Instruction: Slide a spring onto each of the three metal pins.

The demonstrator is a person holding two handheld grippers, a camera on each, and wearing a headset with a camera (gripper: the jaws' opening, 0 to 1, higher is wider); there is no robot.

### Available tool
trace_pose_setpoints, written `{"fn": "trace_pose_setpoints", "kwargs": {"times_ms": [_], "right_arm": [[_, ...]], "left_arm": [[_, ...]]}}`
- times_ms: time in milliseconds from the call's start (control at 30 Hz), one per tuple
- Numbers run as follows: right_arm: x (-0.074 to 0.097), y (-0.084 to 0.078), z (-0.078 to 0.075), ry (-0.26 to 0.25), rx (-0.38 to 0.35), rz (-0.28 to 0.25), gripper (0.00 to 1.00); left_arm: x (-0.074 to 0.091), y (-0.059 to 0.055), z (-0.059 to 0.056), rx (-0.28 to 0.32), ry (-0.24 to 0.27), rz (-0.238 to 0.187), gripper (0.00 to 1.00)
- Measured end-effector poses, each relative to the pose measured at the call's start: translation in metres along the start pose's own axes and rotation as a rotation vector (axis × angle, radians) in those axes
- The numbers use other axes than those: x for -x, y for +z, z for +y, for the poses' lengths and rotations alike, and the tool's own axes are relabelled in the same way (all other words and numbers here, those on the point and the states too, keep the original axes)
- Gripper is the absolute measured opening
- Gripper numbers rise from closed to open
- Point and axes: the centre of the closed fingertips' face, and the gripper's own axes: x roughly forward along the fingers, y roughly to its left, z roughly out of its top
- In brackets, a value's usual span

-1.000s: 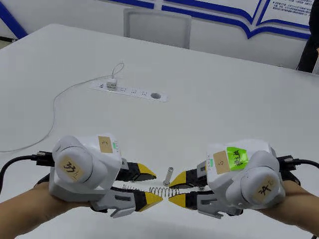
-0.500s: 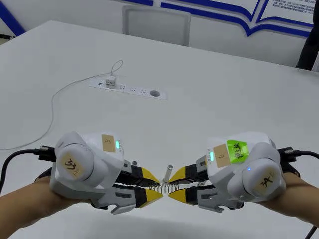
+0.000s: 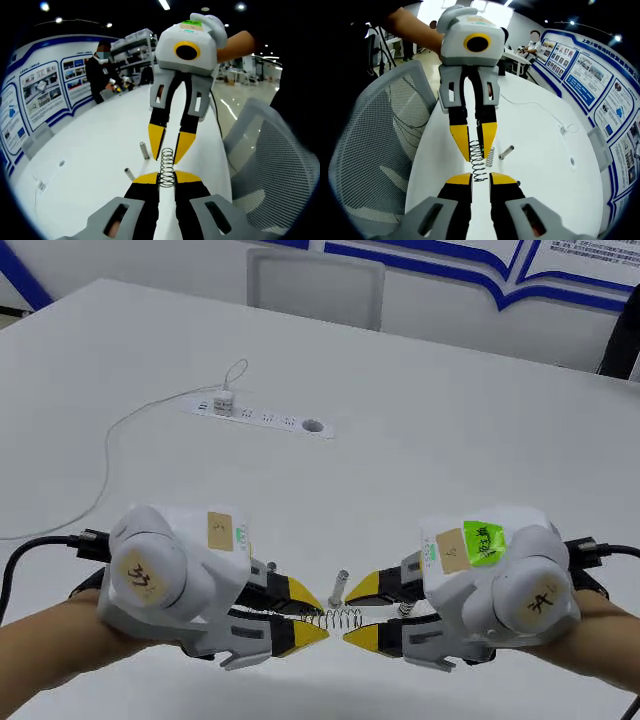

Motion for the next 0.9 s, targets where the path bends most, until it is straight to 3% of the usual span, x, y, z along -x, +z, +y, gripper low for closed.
{"fn": "trace_pose_setpoints", "kwargs": {"times_ms": [333,567,667,900], "right_arm": [[0.002,0.004,0.004,0.038,-0.03,-0.018,0.1],[0.01,0.018,0.005,0.059,-0.077,-0.091,0.1],[0.014,0.03,0.003,0.063,-0.118,-0.157,0.1],[0.013,0.041,0.003,0.064,-0.132,-0.195,0.1]], "left_arm": [[0.0,-0.002,-0.004,-0.031,-0.008,0.014,0.1],[0.003,-0.002,-0.003,-0.062,0.001,0.03,0.1],[0.003,-0.003,-0.001,-0.059,0.011,0.035,0.1],[0.003,-0.004,0.0,-0.051,0.026,0.039,0.1]]}}
